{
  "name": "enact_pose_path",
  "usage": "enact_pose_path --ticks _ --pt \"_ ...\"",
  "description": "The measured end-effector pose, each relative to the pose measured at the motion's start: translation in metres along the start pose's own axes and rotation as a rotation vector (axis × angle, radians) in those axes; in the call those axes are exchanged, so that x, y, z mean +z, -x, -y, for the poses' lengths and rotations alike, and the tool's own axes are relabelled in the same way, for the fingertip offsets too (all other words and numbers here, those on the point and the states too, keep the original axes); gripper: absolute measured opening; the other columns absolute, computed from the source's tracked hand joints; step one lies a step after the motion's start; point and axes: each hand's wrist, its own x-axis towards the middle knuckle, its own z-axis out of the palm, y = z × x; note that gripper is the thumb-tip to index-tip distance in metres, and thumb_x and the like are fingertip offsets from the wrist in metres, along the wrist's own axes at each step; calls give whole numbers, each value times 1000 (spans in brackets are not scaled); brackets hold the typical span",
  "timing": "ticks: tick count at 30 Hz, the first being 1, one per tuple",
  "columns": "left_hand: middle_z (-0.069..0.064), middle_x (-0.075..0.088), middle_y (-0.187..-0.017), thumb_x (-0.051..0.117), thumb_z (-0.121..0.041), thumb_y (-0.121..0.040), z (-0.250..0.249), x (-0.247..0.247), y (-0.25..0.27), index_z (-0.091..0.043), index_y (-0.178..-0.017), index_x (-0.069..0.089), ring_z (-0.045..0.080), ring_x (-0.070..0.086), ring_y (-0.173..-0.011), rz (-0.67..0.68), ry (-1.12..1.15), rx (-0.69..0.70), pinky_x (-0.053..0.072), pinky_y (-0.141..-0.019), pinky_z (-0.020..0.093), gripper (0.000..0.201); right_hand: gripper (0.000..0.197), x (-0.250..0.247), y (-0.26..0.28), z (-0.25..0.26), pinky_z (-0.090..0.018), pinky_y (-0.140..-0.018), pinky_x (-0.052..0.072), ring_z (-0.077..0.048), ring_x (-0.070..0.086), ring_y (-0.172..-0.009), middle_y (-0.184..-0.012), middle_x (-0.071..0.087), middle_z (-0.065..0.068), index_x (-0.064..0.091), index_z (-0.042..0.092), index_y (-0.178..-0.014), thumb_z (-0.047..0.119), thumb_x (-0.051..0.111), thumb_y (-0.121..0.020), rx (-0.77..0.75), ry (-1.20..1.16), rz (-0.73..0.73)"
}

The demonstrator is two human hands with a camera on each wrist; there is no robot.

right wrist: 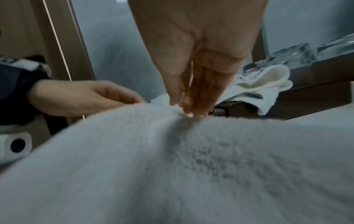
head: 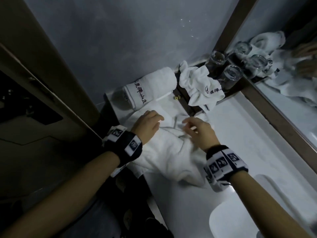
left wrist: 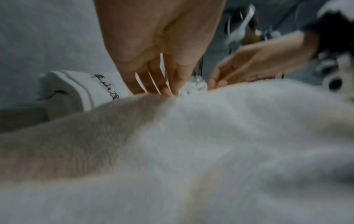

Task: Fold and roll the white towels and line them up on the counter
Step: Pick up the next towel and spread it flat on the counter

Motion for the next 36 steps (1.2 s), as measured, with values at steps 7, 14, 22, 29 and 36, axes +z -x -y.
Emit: enact_pose_path --ticks 7,14,22,29,36 --pt "5 -4 -157 68 -33 -75 17 32 -30 -29 -146 4 25 -7 -144 368 -343 -30 0 -116 49 95 82 31 -36 -6 -40 -107 23 -28 32 -130 -141 36 -7 27 21 -142 34 72 -74 79 522 293" --pt "15 18 -154 64 -51 -73 15 46 -33 -9 -145 22 25 15 -144 440 -675 156 8 -118 42 94 65 37 -38 2 -33 -101 26 -29 35 -119 -128 39 -12 47 10 -120 41 72 -68 -130 771 329" --pt "11 53 -121 72 -29 -75 21 12 -31 -7 -114 58 27 43 -115 325 -202 92 31 -96 30 47 60 -23 -21 -1 -29 -67 35 -19 51 -82 -81 55 5 48 28 -92 56 80 -51 160 344 400" --pt "18 59 -94 73 -34 -75 30 -67 -17 -19 -105 64 26 43 -99 84 -73 -55 40 -92 32 34 23 -90 -18 -21 -24 -69 38 -21 58 -88 -86 61 2 69 21 -93 35 73 -75 229 387 152" --pt "22 63 -99 63 -14 -84 12 -109 -34 -2 -98 61 35 59 -93 -294 -209 17 38 -84 33 18 19 -78 -50 1 -26 -67 36 -37 61 -86 -85 68 -21 64 8 -95 23 53 -90 172 280 -406"
